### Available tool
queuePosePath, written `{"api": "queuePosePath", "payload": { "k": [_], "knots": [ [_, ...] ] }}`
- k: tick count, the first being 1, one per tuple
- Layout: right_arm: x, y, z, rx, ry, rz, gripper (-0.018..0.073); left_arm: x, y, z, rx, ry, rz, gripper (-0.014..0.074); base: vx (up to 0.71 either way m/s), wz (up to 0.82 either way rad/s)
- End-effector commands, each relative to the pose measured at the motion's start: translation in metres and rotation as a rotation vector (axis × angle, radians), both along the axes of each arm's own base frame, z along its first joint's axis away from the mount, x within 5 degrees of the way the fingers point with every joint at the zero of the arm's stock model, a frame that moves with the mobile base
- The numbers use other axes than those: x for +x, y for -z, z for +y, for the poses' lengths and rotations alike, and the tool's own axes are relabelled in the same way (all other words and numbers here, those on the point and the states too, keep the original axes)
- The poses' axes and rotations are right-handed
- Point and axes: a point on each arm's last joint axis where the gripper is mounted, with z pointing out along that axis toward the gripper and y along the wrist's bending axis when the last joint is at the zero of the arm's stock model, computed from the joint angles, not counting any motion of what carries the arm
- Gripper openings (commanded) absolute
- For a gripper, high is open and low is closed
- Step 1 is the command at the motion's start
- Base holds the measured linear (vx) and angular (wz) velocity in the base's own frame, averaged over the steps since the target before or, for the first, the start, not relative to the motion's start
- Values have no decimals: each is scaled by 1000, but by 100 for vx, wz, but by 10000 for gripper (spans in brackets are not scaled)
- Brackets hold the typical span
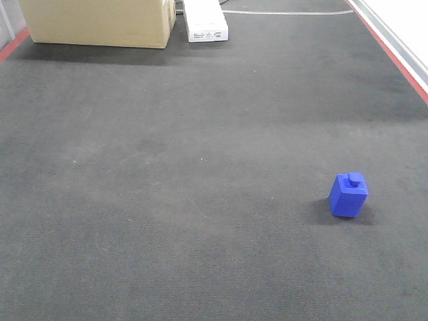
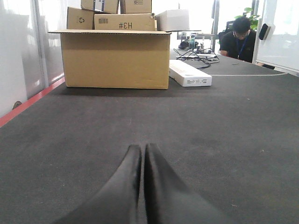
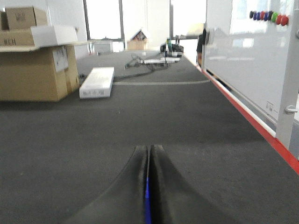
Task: Pour parts from conveyor to right shelf
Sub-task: 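Move the right gripper toward the blue block on the conveyor belt, then lower the right gripper over the blue block and close on it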
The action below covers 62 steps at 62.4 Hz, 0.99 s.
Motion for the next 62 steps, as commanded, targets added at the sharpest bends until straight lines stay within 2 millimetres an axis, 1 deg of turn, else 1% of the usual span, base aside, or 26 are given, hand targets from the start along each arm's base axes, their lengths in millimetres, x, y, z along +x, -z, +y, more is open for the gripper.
{"api": "queuePosePath", "payload": {
  "k": [1,5,10,14,19,26,35,42,47,56,62],
  "knots": [
    [14,-27,-1,-44,5,13,-10,0,3,0,-10,2,-58,-6,0,0],
    [24,-28,0,-32,0,89,-10,0,3,0,-10,2,-58,-6,0,0],
    [34,-21,0,-32,-6,190,-10,0,3,0,-10,2,-58,-6,0,0],
    [40,-16,0,-33,-8,238,-10,0,3,0,-10,2,-58,-6,0,0],
    [45,-14,0,-22,-6,252,-10,0,3,0,-10,2,-58,-6,0,0],
    [50,-14,0,77,1,238,-10,0,3,0,-10,2,-58,-6,0,0],
    [54,-18,0,-9,-12,255,14,0,3,0,-10,2,-58,-6,0,0],
    [59,-28,1,-37,-23,279,90,0,3,0,-10,2,-58,-6,0,0],
    [65,-35,2,-36,-34,328,180,0,3,0,-10,2,-58,-6,0,0],
    [86,-49,4,-7,-58,437,351,0,3,0,-10,2,-58,-6,0,0],
    [105,-61,5,16,-74,493,432,0,3,0,-10,2,-58,-6,0,0]
  ]
}}
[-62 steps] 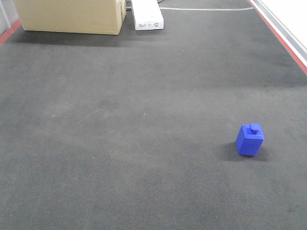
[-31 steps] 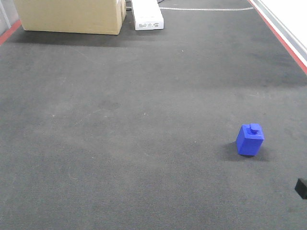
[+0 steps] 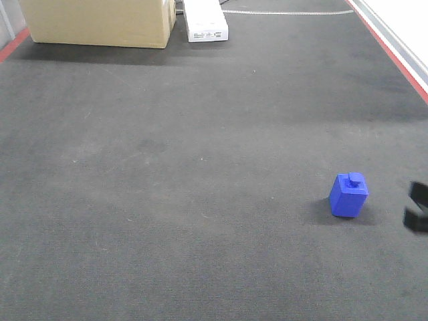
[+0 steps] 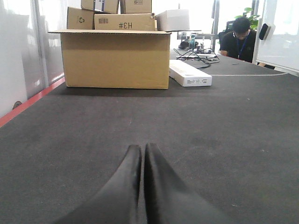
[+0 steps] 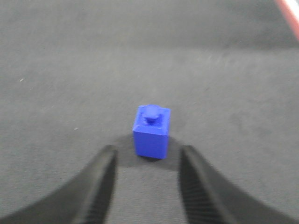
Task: Pour parts from conveyor to right shelf
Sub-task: 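Lower the right gripper over the blue block and close on it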
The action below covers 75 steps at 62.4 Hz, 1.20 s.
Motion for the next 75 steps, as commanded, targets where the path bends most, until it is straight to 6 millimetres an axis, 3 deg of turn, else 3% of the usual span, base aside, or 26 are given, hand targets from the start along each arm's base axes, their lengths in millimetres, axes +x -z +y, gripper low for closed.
{"api": "queuePosePath", "payload": {
  "k": [1,8,24,38,56,75],
  "knots": [
    [22,-23,0,12,1,-22,440,0,3,0,-10,2,-58,-6,0,0],
    [46,-25,0,13,-12,75,482,0,3,0,-10,2,-58,-6,0,0],
    [118,-32,2,56,-18,338,484,0,3,0,-10,2,-58,-6,0,0],
    [169,-39,-1,64,24,436,476,0,3,0,-10,2,-58,-6,0,0],
    [201,-12,27,-82,23,557,476,0,3,0,-10,2,-58,-6,0,0],
    [213,21,16,-64,95,685,476,0,3,0,-10,2,-58,-6,0,0]
  ]
}}
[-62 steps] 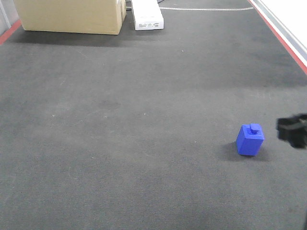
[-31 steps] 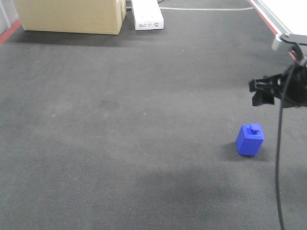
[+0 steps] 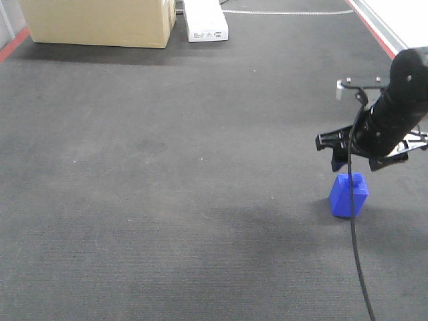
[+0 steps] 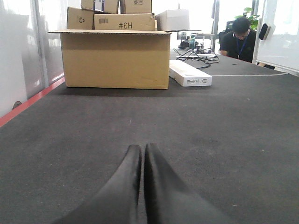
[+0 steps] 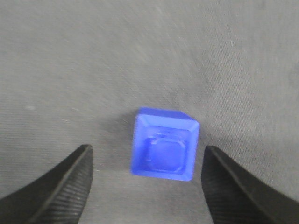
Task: Pour parts from conveyor to right shelf
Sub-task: 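Lower the right gripper over the blue block and close on it, then lift the blue block with the right gripper and retract it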
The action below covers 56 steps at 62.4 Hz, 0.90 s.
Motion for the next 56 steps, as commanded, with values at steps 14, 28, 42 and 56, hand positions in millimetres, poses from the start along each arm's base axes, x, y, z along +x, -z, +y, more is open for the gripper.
{"api": "queuePosePath", "payload": {
  "k": [14,28,42,56],
  "knots": [
    [7,0,-6,-8,21,-1,476,0,3,0,-10,2,-58,-6,0,0],
    [15,19,-6,-5,39,37,476,0,3,0,-10,2,-58,-6,0,0],
    [22,30,-5,4,64,26,433,0,3,0,-10,2,-58,-6,0,0],
    [23,29,-6,-8,76,6,137,0,3,0,-10,2,-58,-6,0,0]
  ]
}}
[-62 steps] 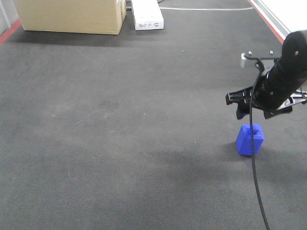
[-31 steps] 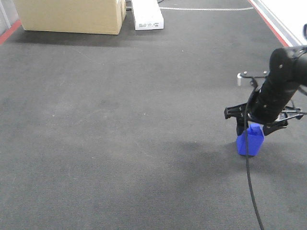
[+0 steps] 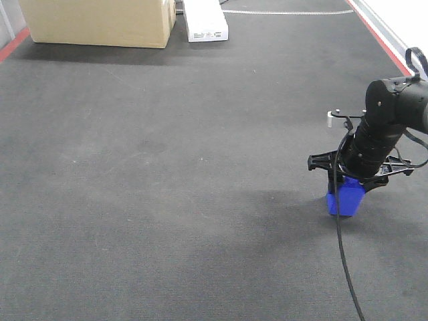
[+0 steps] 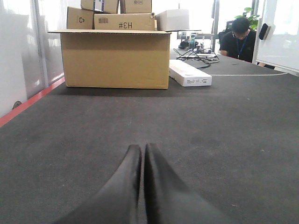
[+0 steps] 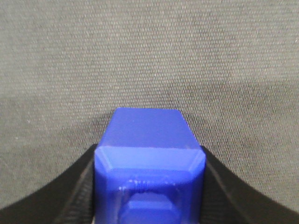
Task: Pour parts from conveyor to right shelf
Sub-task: 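Lift the blue block with the right gripper and retract it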
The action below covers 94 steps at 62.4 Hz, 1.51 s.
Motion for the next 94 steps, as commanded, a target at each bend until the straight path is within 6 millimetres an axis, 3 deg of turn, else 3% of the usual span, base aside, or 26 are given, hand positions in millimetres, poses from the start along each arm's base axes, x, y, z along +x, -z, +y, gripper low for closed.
{"api": "queuePosePath", "payload": {
  "k": [1,6,12,21,36,50,61,73,94],
  "knots": [
    [3,-29,-4,-17,2,-110,102,0,3,0,-10,2,-58,-6,0,0],
    [1,-37,-5,-24,-2,-135,-17,0,3,0,-10,2,-58,-6,0,0],
    [-7,-51,-6,-19,-4,-192,-11,0,3,0,-10,2,-58,-6,0,0],
    [-34,-71,-6,5,-12,-318,-10,0,3,0,-10,2,-58,-6,0,0],
    [-107,-113,-10,1,-88,-517,-8,0,3,0,-10,2,-58,-6,0,0],
    [-180,-138,-15,-12,-129,-723,-8,0,3,0,-10,2,-58,-6,0,0],
    [-232,-145,-19,-3,-124,-861,-8,0,3,0,-10,2,-58,-6,0,0],
    [-280,-140,-22,-2,-128,-998,-8,0,3,0,-10,2,-58,-6,0,0],
    [-340,-114,-20,-9,-230,-1293,-6,0,3,0,-10,2,-58,-6,0,0]
  ]
}}
